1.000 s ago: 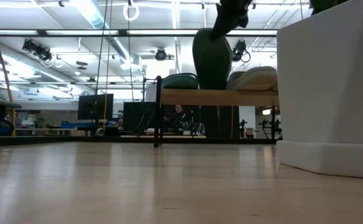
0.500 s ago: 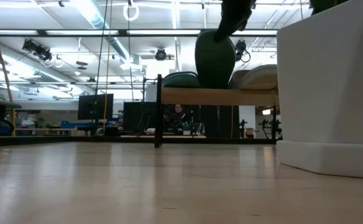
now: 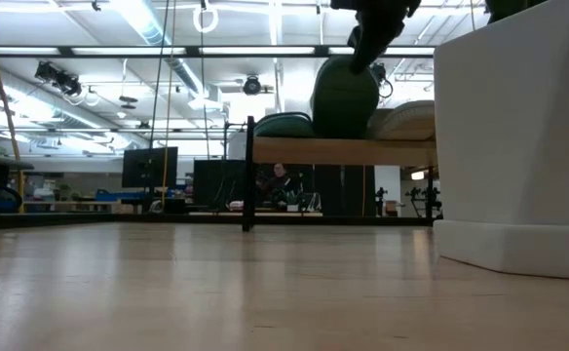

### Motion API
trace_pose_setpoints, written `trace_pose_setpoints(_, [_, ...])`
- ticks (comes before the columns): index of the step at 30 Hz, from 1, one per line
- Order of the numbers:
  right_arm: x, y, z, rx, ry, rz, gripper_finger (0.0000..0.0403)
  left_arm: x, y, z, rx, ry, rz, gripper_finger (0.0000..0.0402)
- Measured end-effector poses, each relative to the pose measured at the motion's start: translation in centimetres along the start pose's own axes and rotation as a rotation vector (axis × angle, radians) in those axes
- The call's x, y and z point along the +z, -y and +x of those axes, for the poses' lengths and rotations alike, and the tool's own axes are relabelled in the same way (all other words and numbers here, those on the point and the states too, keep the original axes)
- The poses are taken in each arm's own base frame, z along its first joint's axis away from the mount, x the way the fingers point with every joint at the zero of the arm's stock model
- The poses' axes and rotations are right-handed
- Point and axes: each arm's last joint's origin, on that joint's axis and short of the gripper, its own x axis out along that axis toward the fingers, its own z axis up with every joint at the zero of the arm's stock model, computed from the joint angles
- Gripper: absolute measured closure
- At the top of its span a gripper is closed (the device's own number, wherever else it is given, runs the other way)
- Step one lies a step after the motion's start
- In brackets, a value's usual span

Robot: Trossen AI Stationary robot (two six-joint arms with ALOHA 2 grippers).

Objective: Pick and place slides into the shelf
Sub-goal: Put the green slipper on the shelf, then adjust the slippers on the shelf

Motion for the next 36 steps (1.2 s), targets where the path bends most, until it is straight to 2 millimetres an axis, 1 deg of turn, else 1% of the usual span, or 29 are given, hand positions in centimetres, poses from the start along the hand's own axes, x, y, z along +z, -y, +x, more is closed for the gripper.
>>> trace_pose_setpoints(4, [-0.2, 0.1, 0.0, -0.006, -0.015, -0.012, 0.0247, 0.0, 0.0, 0.0, 0.000, 0.000, 0.000, 0.0294])
trace_pose_setpoints(10, [-0.3, 0.2, 0.0, -0.013, -0.033, -0.008, 0.0202, 0.0, 0.0, 0.0, 0.000, 0.000, -0.001, 0.0294])
trace_pose_setpoints(20, [-1.1, 0.2, 0.0, -0.025, -0.114, -0.049, 0.0147, -0.1, 0.0, 0.0, 0.000, -0.008, -0.009, 0.0294])
trace_pose_setpoints(27, [-1.6, 0.2, -0.3, -0.043, -0.163, -0.072, 0.0132, -0.2, 0.0, 0.0, -0.001, -0.016, -0.011, 0.0294])
trace_pose_setpoints(33, [-1.9, 0.3, -2.4, -0.098, -0.153, -0.072, 0.0139, -0.2, 0.0, 0.0, -0.001, -0.020, -0.013, 0.0294])
trace_pose_setpoints(36, [-2.4, 0.2, -3.2, -0.097, -0.166, -0.026, 0.0142, -0.2, 0.0, 0.0, -0.001, -0.020, -0.013, 0.0294])
